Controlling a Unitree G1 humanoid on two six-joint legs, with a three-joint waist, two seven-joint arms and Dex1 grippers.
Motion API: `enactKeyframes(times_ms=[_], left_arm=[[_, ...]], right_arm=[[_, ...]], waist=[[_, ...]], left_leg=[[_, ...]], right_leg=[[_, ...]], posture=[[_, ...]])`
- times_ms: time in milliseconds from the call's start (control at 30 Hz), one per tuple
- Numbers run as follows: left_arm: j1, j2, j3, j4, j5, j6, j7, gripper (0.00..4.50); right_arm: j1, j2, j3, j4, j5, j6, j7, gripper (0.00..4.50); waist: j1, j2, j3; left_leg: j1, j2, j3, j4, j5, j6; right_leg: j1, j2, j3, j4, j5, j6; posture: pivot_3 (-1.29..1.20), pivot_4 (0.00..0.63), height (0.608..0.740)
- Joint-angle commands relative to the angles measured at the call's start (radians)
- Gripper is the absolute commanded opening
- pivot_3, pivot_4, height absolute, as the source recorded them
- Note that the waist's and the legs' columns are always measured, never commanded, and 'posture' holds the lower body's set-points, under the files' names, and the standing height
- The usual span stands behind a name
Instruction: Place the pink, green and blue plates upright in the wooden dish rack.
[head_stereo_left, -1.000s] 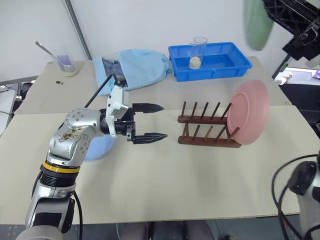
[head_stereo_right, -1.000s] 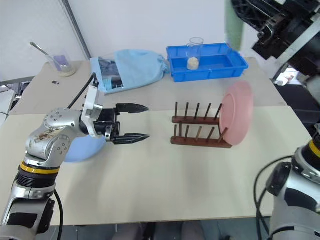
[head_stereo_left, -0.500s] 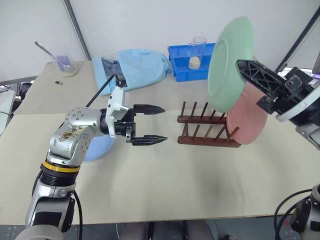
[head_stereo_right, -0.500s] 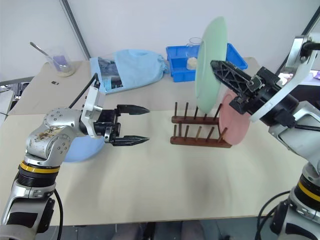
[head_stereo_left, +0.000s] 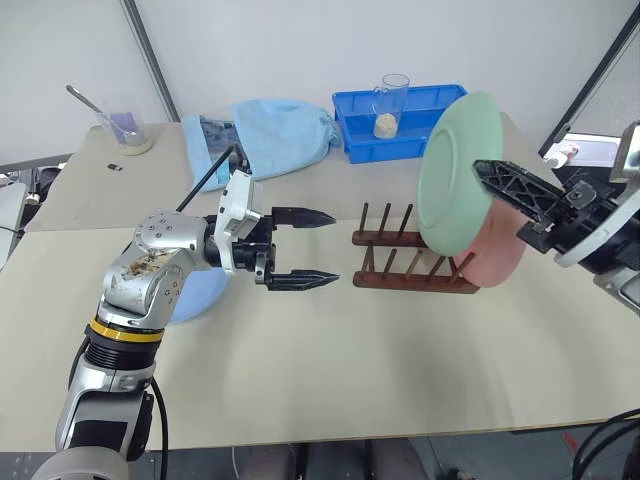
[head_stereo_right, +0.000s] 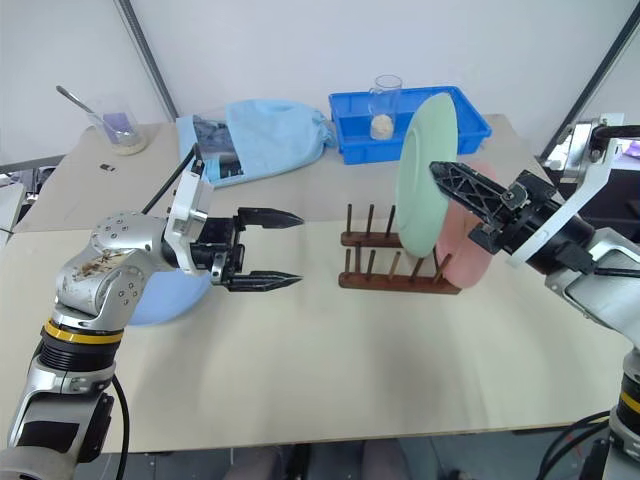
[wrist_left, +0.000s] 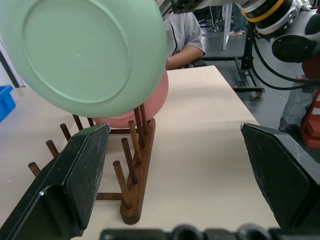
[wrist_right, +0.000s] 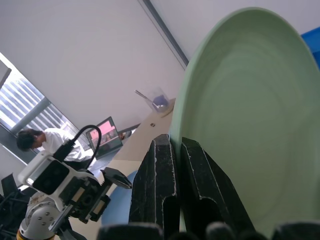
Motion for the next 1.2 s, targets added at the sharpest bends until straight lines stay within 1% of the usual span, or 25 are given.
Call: enactKeyframes(times_ms=[33,200,400,467,500,633,700,833,933,967,1100,1200], left_arm=[[-0.009,-0.003,0.001,-0.021,-0.008,-0.008,-0.007,4.5],[-0.008,-0.006,-0.001,-0.024,-0.008,-0.009,-0.011,4.5],[-0.006,-0.011,0.001,-0.025,-0.006,-0.012,-0.007,4.5],[-0.005,-0.012,0.001,-0.026,-0.006,-0.013,-0.006,4.5],[-0.005,-0.012,0.002,-0.026,-0.006,-0.013,-0.005,4.5],[-0.002,-0.011,0.007,-0.023,-0.004,-0.013,0.001,4.5],[0.003,-0.008,0.011,-0.024,-0.002,-0.013,0.006,4.5],[0.012,0.003,0.027,-0.022,-0.002,-0.007,0.026,4.5],[0.025,0.015,0.045,-0.024,0.0,0.002,0.054,4.5],[0.031,0.022,0.055,-0.026,0.001,0.011,0.073,4.5],[0.075,0.051,0.14,-0.044,-0.006,0.082,0.207,4.5],[0.126,0.05,0.223,-0.068,0.003,0.117,0.343,4.5]], right_arm=[[-0.014,-0.027,0.002,0.033,-0.021,0.005,0.044,0.06],[-0.055,-0.053,0.051,0.102,-0.071,0.03,0.077,0.06],[-0.12,-0.063,0.094,0.149,-0.119,0.059,0.078,0.06],[-0.138,-0.063,0.104,0.149,-0.146,0.059,0.071,0.8],[-0.15,-0.063,0.109,0.147,-0.17,0.055,0.062,1.04],[-0.193,-0.065,0.105,0.148,-0.25,0.049,0.043,2.4],[-0.209,-0.074,0.097,0.148,-0.294,0.051,0.044,3.15],[-0.26,-0.125,0.095,0.135,-0.422,0.04,0.125,4.45],[-0.308,-0.171,0.125,0.118,-0.522,0.039,0.235,4.48],[-0.317,-0.197,0.149,0.095,-0.566,0.033,0.301,4.48],[-0.312,-0.281,0.26,-0.023,-0.754,-0.046,0.591,4.48],[-0.313,-0.281,0.324,-0.068,-0.841,-0.1,0.737,4.48]], waist=[[0.001,0.0,0.0],[0.0,0.0,0.0],[0.002,0.0,0.0],[0.003,0.0,0.0],[0.003,0.0,0.0],[0.003,0.0,0.0],[0.004,0.0,0.0],[0.003,0.0,0.0],[0.002,0.0,0.0],[0.002,0.0,0.0],[-0.004,0.0,0.0],[-0.005,0.0,0.0]], left_leg=[[0.0,0.0,0.0,0.0,0.0,0.0],[0.0,0.0,0.0,0.0,0.0,0.0],[0.0,0.0,0.0,0.0,0.0,-0.001],[0.0,0.0,0.0,0.0,0.001,-0.002],[0.0,0.0,0.0,0.0,0.001,-0.002],[-0.001,0.0,0.0,0.0,0.002,-0.003],[-0.001,0.0,0.0,0.0,0.001,-0.003],[-0.001,0.0,0.0,0.0,0.001,-0.002],[-0.001,0.0,0.0,0.0,0.001,-0.002],[-0.001,0.0,0.0,0.0,0.001,-0.002],[-0.001,0.001,0.001,0.0,-0.001,0.001],[-0.001,0.001,0.001,0.0,-0.002,0.003]], right_leg=[[0.0,0.0,0.0,0.0,0.0,0.0],[0.0,0.0,0.0,0.0,0.0,0.0],[0.0,0.0,0.0,-0.001,0.0,0.0],[0.0,0.0,0.0,-0.001,0.0,0.0],[0.0,0.0,0.0,-0.001,0.0,0.0],[-0.001,0.0,0.0,-0.001,0.0,0.0],[-0.001,0.0,0.0,-0.001,0.0,0.0],[-0.001,0.0,0.0,-0.001,0.0,0.0],[-0.002,0.0,0.0,-0.001,0.0,0.0],[-0.002,0.0,0.0,-0.001,0.0,0.0],[-0.002,0.0,0.0,-0.001,0.0,0.0],[-0.003,0.0,0.0,-0.001,0.0,0.0]], posture=[[0.0,0.15,0.74],[0.0,0.15,0.74],[0.0,0.15,0.74],[0.0,0.15,0.74],[0.0,0.15,0.74],[0.0,0.15,0.74],[0.0,0.15,0.74],[0.0,0.15,0.74],[0.0,0.15,0.74],[0.0,0.15,0.74],[0.0,0.15,0.74],[0.0,0.15,0.74]])
